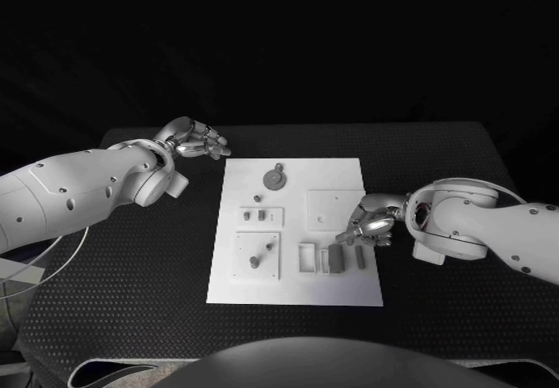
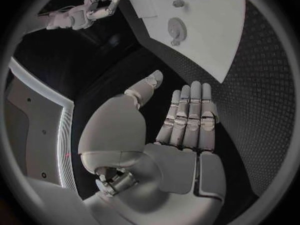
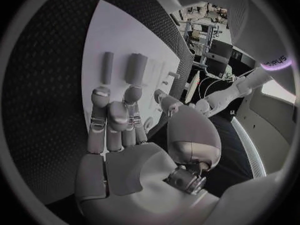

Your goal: Assemble the parts on the task board

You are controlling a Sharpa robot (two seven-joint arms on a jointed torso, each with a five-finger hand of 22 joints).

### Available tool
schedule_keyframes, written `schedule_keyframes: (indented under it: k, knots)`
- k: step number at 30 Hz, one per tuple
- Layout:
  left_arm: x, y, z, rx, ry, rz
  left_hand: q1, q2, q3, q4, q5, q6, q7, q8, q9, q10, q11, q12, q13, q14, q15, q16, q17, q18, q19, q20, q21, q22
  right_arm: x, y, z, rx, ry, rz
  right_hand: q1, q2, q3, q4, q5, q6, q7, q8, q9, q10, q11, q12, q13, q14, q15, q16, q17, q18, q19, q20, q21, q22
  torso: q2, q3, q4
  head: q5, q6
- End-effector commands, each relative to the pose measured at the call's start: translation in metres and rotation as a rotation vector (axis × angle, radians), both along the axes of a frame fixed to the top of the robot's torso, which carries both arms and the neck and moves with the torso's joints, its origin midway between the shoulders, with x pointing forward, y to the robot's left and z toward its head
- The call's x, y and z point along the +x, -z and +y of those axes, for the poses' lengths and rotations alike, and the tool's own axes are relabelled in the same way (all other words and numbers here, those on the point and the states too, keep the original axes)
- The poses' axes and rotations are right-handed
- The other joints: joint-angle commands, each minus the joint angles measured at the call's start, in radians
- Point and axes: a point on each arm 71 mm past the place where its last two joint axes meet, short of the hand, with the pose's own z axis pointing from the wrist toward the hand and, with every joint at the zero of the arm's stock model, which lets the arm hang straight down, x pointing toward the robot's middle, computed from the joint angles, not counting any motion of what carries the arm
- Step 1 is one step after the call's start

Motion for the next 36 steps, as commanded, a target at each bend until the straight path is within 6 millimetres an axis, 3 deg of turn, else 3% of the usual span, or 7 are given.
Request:
schedule_keyframes:
  k: [1, 7, 9, 11, 13, 25, 36]
  knots:
    - [0.0, 0.0, 0.0, -0.014, 0.01, -0.003, -0.009, 0.003, 0.001, 0.008, -0.001, -0.003, -0.003, 0.003, 0.0, -0.004, -0.002, -0.002, -0.001, 0.004, 0.001, -0.007, 0.001, -0.004, 0.003, 0.003, 0.001, -0.001, -0.006, 0.007, -0.002, -0.05, 0.013, 0.09, -0.021, -0.001, -0.002, 0.001, 0.0, -0.004, 0.003, -0.009, 0.003, -0.005, -0.001, 0.027, 0.022, -0.012, -0.002, 0.018, 0.016, 0.04, 0.004, -0.009, 0.009, 0.021, -0.008, 0.0018, -0.0073, -0.005, 0.0]
    - [-0.001, 0.0, 0.0, -0.015, 0.011, -0.003, -0.011, 0.002, 0.0, 0.009, -0.001, -0.004, -0.003, 0.003, 0.0, -0.004, -0.002, -0.002, -0.001, 0.003, 0.002, -0.008, 0.002, -0.005, 0.003, 0.003, 0.001, -0.002, -0.006, 0.011, -0.001, -0.106, -0.015, 0.058, -0.063, -0.012, 0.008, 0.031, 0.001, 0.003, 0.001, -0.013, 0.011, -0.016, -0.003, 0.051, 0.041, -0.017, -0.003, 0.03, 0.031, 0.04, 0.004, -0.013, 0.016, 0.021, -0.014, 0.0014, -0.0085, -0.007, 0.0]
    - [-0.001, 0.0, -0.001, -0.015, 0.01, -0.002, -0.011, 0.002, 0.0, 0.009, -0.001, -0.004, -0.003, 0.003, 0.0, -0.004, -0.001, -0.002, -0.001, 0.003, 0.002, -0.009, 0.003, -0.005, 0.003, 0.003, 0.001, -0.002, -0.007, 0.014, 0.001, -0.108, -0.015, 0.059, -0.08, -0.032, 0.019, 0.054, 0.001, 0.006, 0.0, -0.014, 0.014, -0.017, -0.004, 0.056, 0.044, -0.015, -0.004, 0.034, 0.041, 0.04, 0.003, -0.015, 0.017, 0.02, -0.015, 0.0, -0.0078, -0.008, 0.0]
    - [-0.001, 0.0, -0.001, -0.015, 0.011, 0.0, -0.009, 0.005, 0.001, 0.009, 0.0, -0.004, -0.003, 0.003, 0.0, -0.004, -0.002, -0.002, -0.001, 0.004, 0.001, -0.01, 0.004, -0.004, 0.003, 0.002, 0.001, -0.003, -0.007, 0.016, 0.004, -0.114, -0.022, 0.056, -0.101, -0.076, 0.023, 0.077, -0.009, 0.008, 0.0, -0.014, 0.017, -0.019, -0.005, 0.059, 0.046, -0.015, -0.004, 0.036, 0.045, 0.04, 0.004, -0.015, 0.02, 0.02, -0.015, -0.0009, -0.0076, -0.011, 0.0]
    - [-0.001, 0.0, -0.001, -0.015, 0.011, 0.0, -0.006, 0.006, 0.003, 0.009, 0.001, -0.004, -0.003, 0.003, 0.0, -0.004, -0.002, -0.002, -0.001, 0.004, 0.001, -0.011, 0.005, -0.004, 0.003, 0.002, 0.001, -0.003, -0.007, 0.017, 0.007, -0.11, -0.028, 0.056, -0.109, -0.104, 0.045, 0.108, -0.01, 0.009, -0.003, -0.013, 0.024, -0.019, -0.007, 0.062, 0.048, -0.014, -0.007, 0.039, 0.05, 0.04, 0.007, -0.02, 0.023, 0.019, -0.014, -0.0012, -0.0079, -0.01, 0.0]
    - [-0.001, 0.0, 0.0, -0.015, 0.011, 0.002, -0.005, 0.01, 0.004, 0.011, 0.004, -0.004, -0.003, 0.004, -0.001, -0.005, -0.001, -0.003, -0.001, 0.004, 0.002, -0.014, 0.008, -0.004, 0.003, 0.002, 0.001, -0.005, -0.003, 0.023, 0.009, -0.162, -0.044, 0.011, -0.119, -0.129, 0.059, 0.147, -0.009, 0.007, -0.003, -0.012, 0.036, -0.02, -0.007, 0.064, 0.05, -0.014, -0.006, 0.041, 0.057, 0.04, 0.005, -0.02, 0.028, 0.02, -0.014, -0.0015, -0.0073, -0.016, 0.0]
    - [-0.001, 0.0, 0.0, -0.015, 0.012, 0.003, -0.009, 0.009, 0.003, 0.013, 0.004, -0.005, -0.002, 0.004, -0.001, -0.005, -0.001, -0.003, -0.001, 0.004, 0.002, -0.015, 0.01, -0.005, 0.002, 0.003, 0.001, -0.006, -0.008, 0.042, 0.016, -0.18, -0.064, 0.038, -0.107, -0.123, 0.064, 0.15, -0.009, 0.005, -0.002, -0.013, 0.04, -0.02, -0.006, 0.065, 0.051, -0.014, -0.006, 0.041, 0.058, 0.04, 0.003, -0.019, 0.03, 0.02, -0.013, 0.0006, -0.0063, -0.005, 0.0]
